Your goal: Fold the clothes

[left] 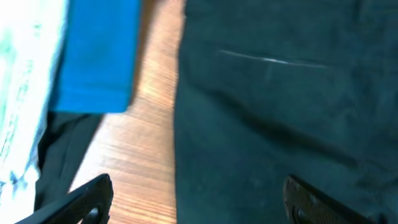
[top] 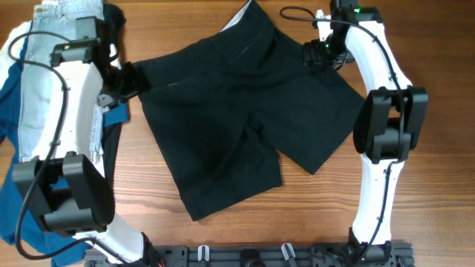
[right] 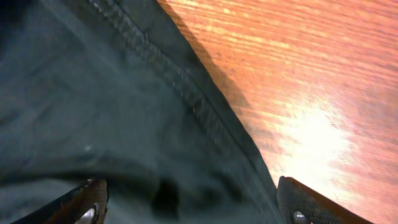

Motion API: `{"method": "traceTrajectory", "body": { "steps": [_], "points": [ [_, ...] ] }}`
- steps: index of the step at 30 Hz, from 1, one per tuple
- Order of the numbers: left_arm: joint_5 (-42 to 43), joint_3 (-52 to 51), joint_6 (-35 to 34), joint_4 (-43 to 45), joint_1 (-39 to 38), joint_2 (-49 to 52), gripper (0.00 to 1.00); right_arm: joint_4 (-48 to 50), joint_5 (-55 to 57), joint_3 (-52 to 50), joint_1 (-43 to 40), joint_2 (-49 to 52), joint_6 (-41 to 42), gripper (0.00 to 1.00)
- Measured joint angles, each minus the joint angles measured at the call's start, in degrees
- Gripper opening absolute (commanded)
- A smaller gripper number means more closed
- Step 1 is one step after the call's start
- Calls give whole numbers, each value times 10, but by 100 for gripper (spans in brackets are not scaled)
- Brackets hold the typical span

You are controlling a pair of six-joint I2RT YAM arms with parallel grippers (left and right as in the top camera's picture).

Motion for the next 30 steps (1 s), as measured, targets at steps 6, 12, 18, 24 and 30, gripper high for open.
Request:
{"method": "traceTrajectory", "body": {
  "steps": [6,12,18,24,30],
  "points": [
    [0,0,37,51,-36,0,88,30,-23,0,-1,42,-6,74],
    [0,0,42,66,-42,0,87,43,-20,2,-6,49,15,4],
    [0,0,45,89,-44,0,89,109,25,2,-28,55,70,4],
    [0,-3,82,199,-69,0,100,206,44,0,-83,58,32,60],
    [0,-1,149,368,-80,71,94,108,37,-2,-80,46,21,81]
  ]
}}
